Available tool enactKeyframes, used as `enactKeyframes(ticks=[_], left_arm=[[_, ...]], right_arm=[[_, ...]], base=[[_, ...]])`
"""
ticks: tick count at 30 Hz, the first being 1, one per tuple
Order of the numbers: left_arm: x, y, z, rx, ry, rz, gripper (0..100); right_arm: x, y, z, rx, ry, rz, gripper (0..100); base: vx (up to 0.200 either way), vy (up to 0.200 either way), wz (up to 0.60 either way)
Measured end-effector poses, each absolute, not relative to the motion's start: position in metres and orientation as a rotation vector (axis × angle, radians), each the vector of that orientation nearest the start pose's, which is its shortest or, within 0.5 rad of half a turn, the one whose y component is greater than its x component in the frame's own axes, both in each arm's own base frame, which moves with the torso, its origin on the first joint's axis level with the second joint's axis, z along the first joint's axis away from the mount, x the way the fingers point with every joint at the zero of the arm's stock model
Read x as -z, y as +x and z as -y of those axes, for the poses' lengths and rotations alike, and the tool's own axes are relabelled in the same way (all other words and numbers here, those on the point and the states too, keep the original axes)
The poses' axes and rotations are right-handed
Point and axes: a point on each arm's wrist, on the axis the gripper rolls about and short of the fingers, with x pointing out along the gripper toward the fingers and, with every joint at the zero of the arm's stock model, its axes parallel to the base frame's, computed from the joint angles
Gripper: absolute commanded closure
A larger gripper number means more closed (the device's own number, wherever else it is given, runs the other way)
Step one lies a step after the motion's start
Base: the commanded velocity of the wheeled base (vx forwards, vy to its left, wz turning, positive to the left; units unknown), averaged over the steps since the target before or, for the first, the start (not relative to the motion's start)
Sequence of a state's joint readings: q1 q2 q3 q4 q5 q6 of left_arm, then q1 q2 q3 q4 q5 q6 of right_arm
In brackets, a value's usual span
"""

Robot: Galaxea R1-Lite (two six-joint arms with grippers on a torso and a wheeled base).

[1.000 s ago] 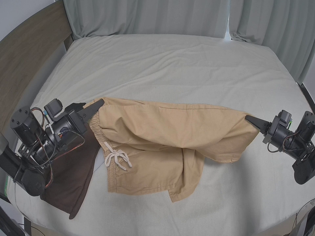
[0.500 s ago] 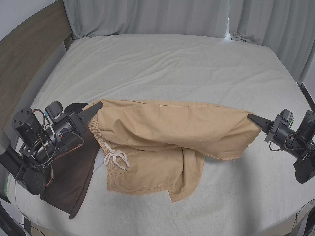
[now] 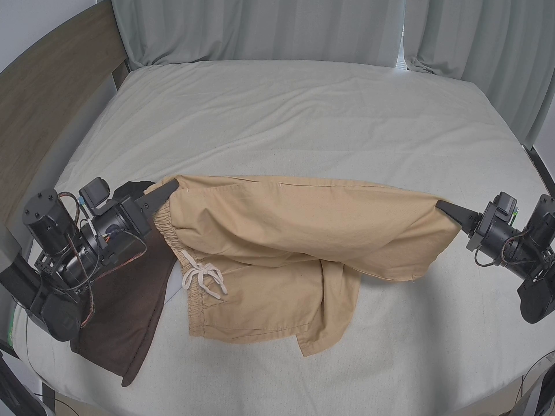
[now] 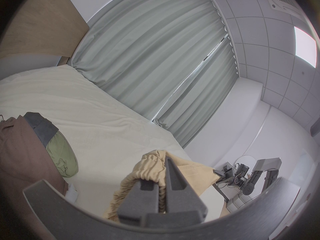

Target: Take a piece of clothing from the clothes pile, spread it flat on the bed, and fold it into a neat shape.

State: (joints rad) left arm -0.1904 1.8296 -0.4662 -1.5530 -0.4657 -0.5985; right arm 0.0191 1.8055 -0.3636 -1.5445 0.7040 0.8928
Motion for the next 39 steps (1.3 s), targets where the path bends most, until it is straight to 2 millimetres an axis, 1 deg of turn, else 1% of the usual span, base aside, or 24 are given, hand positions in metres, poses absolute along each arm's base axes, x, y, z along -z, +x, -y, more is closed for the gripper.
enactKeyframes(ticks=[10, 18, 28, 33, 39], left_arm=[[-0.152, 0.279, 0.063, 0.687, -0.549, -0.015, 100], [-0.151, 0.282, 0.057, 0.664, -0.548, -0.012, 100], [-0.147, 0.287, 0.057, 0.655, -0.501, -0.003, 100], [-0.149, 0.290, 0.059, 0.662, -0.502, 0.008, 100], [-0.153, 0.300, 0.061, 0.666, -0.502, 0.036, 100]], right_arm=[[-0.138, 0.263, -0.019, -0.714, 0.817, -0.229, 100], [-0.138, 0.263, -0.019, -0.715, 0.817, -0.230, 100], [-0.139, 0.263, -0.020, -0.720, 0.815, -0.228, 100], [-0.146, 0.269, -0.021, -0.737, 0.798, -0.195, 100], [-0.153, 0.282, -0.022, -0.754, 0.781, -0.155, 100]], base=[[0.000, 0.000, 0.00], [0.000, 0.000, 0.00], [0.000, 0.000, 0.00], [0.000, 0.000, 0.00], [0.000, 0.000, 0.00]])
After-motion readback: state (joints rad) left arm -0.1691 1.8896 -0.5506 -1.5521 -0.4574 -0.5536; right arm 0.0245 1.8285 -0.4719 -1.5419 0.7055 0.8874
